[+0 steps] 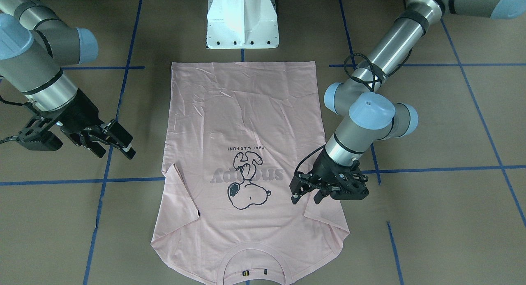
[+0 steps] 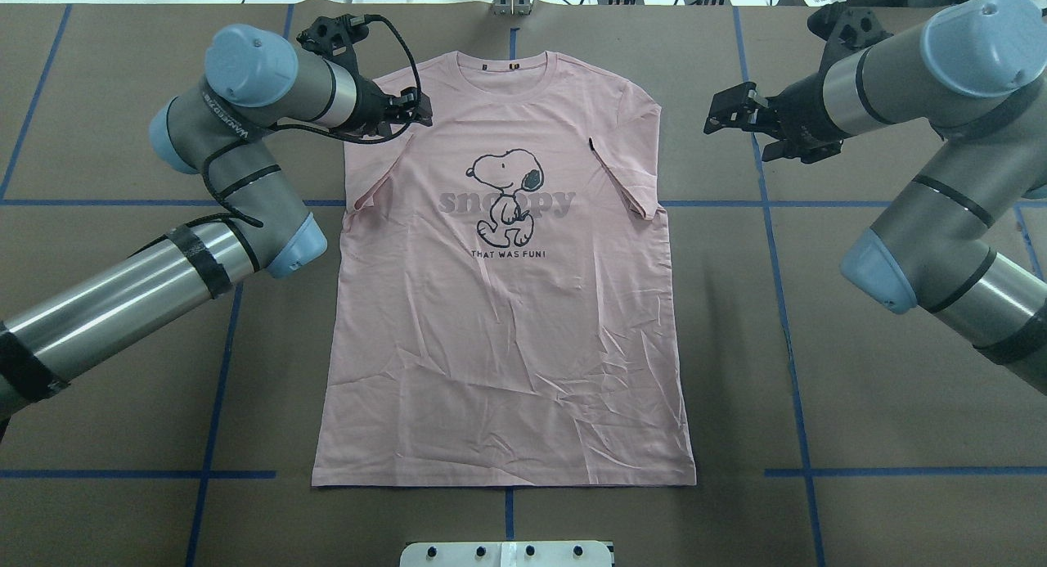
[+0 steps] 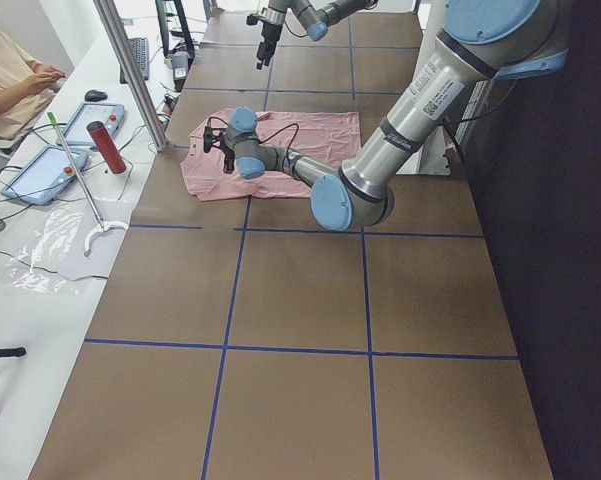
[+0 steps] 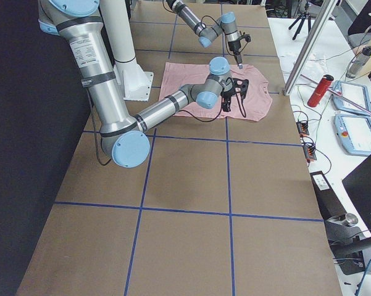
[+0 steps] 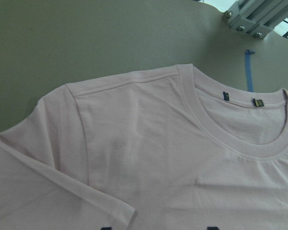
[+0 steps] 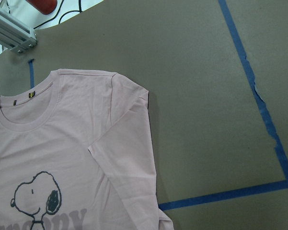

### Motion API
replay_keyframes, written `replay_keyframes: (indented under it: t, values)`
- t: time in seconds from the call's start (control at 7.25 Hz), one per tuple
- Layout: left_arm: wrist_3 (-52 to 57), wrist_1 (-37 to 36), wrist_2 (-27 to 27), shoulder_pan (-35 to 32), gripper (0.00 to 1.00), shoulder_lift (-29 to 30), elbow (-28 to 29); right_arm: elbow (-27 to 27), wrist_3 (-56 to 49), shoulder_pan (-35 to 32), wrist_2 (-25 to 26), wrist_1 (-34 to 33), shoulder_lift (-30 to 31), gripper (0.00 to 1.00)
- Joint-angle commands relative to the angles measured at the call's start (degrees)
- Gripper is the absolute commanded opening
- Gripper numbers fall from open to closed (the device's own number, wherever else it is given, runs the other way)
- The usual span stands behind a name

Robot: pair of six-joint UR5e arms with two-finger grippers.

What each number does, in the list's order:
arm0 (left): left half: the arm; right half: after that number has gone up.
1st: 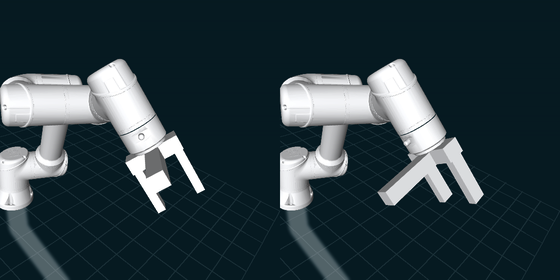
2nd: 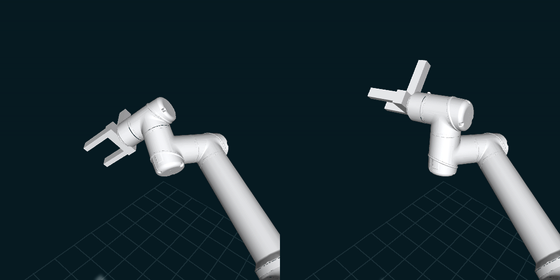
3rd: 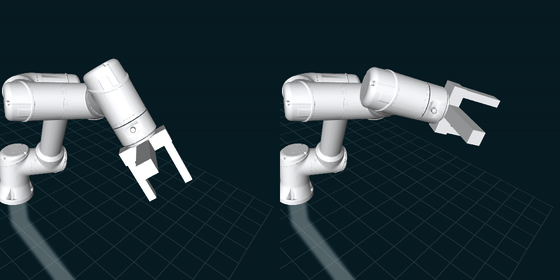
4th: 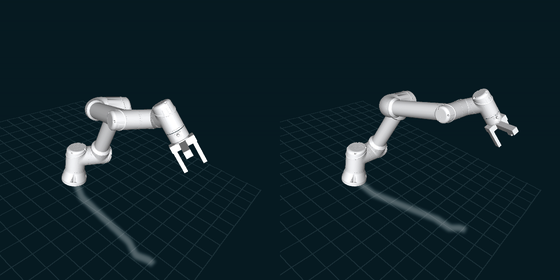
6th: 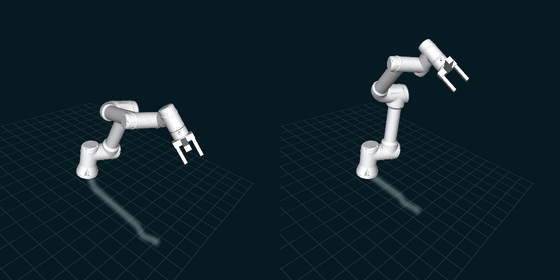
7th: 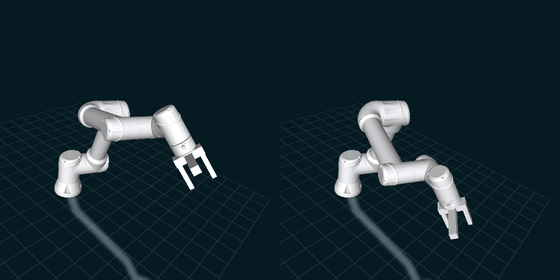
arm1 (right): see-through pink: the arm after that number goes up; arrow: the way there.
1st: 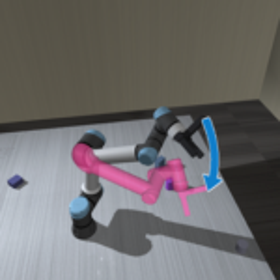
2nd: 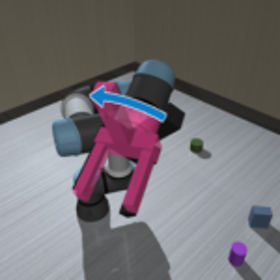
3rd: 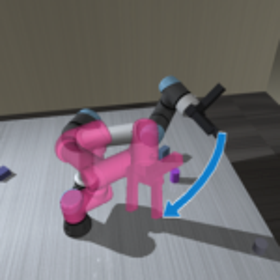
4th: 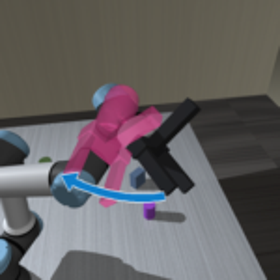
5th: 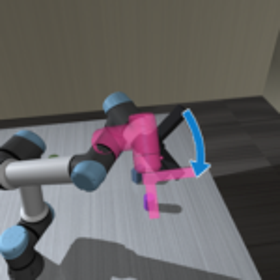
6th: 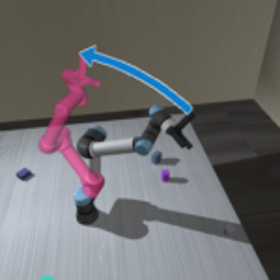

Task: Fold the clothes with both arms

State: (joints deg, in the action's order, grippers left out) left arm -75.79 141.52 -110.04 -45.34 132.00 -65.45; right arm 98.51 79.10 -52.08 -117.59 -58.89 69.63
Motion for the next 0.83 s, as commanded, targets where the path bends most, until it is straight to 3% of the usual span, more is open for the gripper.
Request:
replay_keyframes:
  t: [0.0, 0.14, 0.28, 0.41, 0.55, 0.69]
  values:
    - [-3.3, -3.6, -3.2, 0.9, 0.76, -7.7, -13.3, 1.8, 12.0, 5.9, 4.1, -0.4, -0.2, 1.00]
    - [-4.3, -5.4, -4.2, 1.0, 0.76, -11.8, -19.9, 4.4, 15.0, 11.9, 10.6, -1.5, 0.8, 1.00]
    - [-4.4, -5.6, -8.0, 1.0, 0.76, -15.2, -23.7, 9.2, 19.1, 19.1, 15.9, -9.4, 0.9, 1.00]
    - [-5.8, -5.5, -9.4, 1.0, 0.77, -16.8, -26.0, 15.4, 26.6, 27.3, 24.1, -16.2, 1.2, 0.99]
    - [-8.3, -5.5, -8.9, 1.0, 0.81, -16.9, -27.0, 20.3, 33.2, 34.3, 28.5, -19.7, 3.2, 0.99]
    - [-8.7, -5.5, -8.5, 1.0, 0.84, -17.2, -27.4, 21.0, 36.9, 42.4, 38.5, -22.1, 4.1, 0.99]
